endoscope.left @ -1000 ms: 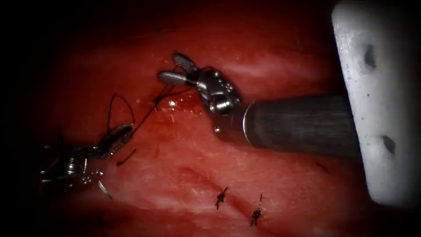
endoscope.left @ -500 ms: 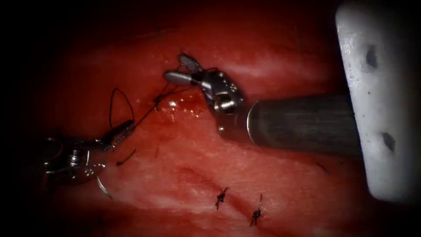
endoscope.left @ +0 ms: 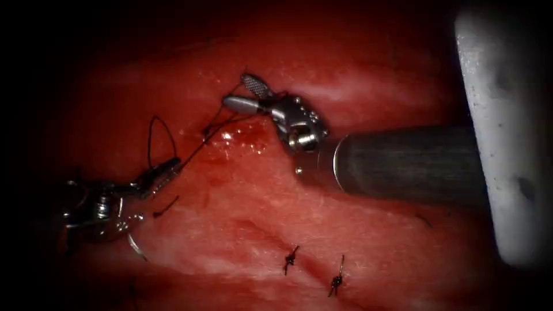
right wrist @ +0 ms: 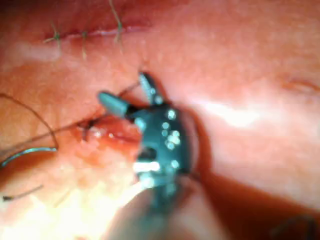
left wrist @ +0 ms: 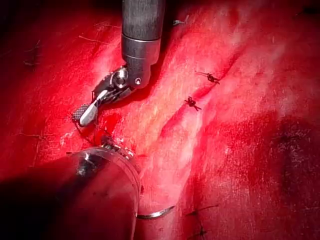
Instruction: Wound Closure
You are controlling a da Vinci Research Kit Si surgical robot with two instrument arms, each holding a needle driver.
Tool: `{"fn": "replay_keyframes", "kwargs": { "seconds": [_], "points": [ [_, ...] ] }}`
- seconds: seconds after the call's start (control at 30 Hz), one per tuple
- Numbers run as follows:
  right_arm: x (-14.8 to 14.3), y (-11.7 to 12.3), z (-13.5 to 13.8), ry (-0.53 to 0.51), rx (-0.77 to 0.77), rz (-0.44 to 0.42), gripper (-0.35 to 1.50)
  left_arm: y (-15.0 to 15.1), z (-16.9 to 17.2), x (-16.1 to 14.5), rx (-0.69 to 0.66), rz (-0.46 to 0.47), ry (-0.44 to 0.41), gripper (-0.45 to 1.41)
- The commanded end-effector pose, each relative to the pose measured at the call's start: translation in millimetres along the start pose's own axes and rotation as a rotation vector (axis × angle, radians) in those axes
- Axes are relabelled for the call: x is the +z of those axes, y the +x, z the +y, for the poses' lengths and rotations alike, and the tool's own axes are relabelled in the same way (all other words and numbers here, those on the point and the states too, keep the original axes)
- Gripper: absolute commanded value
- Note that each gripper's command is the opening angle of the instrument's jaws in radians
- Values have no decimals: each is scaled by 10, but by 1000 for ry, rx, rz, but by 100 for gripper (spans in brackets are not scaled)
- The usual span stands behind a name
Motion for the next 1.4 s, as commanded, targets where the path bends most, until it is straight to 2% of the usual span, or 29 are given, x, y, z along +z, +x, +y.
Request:
{"fn": "replay_keyframes", "kwargs": {
  "seconds": [0.03, 0.27, 0.43, 0.53, 0.73, 1.0, 1.27, 1.4],
  "points": [
    [-1, -10, -2, -21, 0, -9, 120, 3, 5, 6, 0, 1, 0, -45],
    [-3, -14, 1, -53, -10, -26, 120, 5, 5, 7, 5, -1, 0, -45],
    [-9, -10, -7, -88, -6, -22, 118, 5, 5, 6, 5, -1, 0, -45],
    [-1, -9, -4, -72, 5, -23, 118, 6, 5, 6, 5, -5, 1, -45],
    [23, -27, 11, -53, 98, -41, 121, 4, 6, 5, 6, -4, 1, -45],
    [24, -43, 20, -52, 128, -57, 123, 0, 8, 0, 9, 0, 1, -45],
    [31, -39, 4, -5, 135, -52, 115, -3, 8, -2, 10, 2, 1, -45],
    [31, -39, -3, -3, 137, -53, 99, -6, 8, -2, 10, 5, 0, -45]
  ]
}}
